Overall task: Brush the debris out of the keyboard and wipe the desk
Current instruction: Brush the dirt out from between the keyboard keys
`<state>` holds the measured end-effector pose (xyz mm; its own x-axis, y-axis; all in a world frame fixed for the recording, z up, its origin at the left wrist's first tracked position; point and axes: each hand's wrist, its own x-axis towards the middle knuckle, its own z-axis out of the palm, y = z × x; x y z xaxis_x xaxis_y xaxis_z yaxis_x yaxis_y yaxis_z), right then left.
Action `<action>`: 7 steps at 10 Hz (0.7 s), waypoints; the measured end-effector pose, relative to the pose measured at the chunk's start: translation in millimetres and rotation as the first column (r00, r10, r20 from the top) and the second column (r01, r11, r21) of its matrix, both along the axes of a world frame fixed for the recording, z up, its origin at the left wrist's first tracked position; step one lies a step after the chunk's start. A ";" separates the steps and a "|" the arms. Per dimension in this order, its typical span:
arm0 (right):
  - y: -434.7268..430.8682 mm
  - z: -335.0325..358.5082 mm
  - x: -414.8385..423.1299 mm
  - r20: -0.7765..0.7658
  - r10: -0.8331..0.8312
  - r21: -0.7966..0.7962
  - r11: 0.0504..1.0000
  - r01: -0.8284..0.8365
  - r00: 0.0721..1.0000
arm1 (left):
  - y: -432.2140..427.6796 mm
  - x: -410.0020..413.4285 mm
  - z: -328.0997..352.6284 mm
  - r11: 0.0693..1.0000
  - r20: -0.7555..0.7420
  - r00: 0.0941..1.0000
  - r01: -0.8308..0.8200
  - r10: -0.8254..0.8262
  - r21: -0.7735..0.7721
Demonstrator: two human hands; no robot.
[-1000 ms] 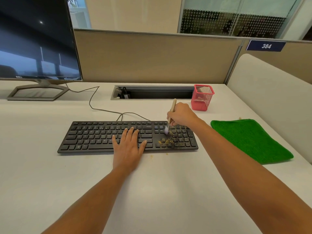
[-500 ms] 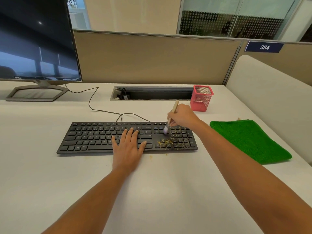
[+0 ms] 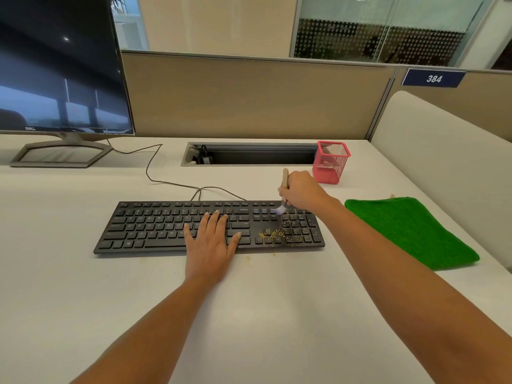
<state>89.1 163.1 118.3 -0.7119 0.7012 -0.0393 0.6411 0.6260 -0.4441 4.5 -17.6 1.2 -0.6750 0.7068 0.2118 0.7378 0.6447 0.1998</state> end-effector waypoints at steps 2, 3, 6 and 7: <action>3.3 -2.8 -4.6 -0.182 -0.084 -0.084 0.994 0.070 0.980 | 0.4 -0.8 0.5 1.000 0.007 1.000 0.000 0.000 -0.001; 0.7 -5.1 -4.6 -0.143 -0.087 -0.166 0.984 0.063 0.986 | 0.0 -0.3 0.8 1.000 0.008 1.000 0.003 -0.003 -0.002; 4.4 2.9 -2.6 -0.121 -0.136 -0.112 0.986 0.122 0.983 | 0.7 -0.1 0.8 1.000 0.010 1.000 -0.001 0.002 -0.014; 0.1 -1.0 -1.1 -0.142 -0.129 -0.076 0.990 0.119 0.981 | 0.6 0.2 1.3 1.000 0.009 1.000 0.001 -0.001 -0.008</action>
